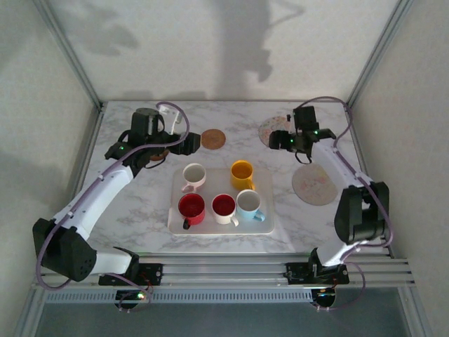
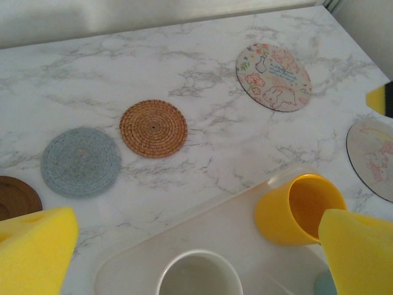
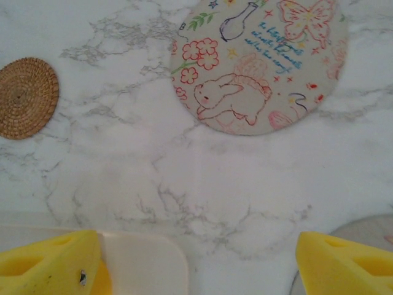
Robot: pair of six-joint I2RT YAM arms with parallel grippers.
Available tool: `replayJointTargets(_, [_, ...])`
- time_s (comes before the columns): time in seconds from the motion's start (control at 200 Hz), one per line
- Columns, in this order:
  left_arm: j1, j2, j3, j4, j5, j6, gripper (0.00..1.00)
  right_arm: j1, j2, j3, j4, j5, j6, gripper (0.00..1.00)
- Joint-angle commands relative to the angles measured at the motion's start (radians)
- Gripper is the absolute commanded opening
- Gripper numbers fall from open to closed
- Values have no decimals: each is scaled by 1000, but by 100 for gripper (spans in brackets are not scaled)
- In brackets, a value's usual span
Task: Place the cup by the coaster
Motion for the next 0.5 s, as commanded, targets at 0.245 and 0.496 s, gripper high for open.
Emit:
replayJointTargets(0.245, [-7, 55, 13, 33, 15, 31, 100, -6, 293, 293, -84, -54, -55, 85])
replayJointTargets(0.496, [-9, 74, 27, 34, 16, 32, 100, 0, 488, 529, -205, 13, -99, 87])
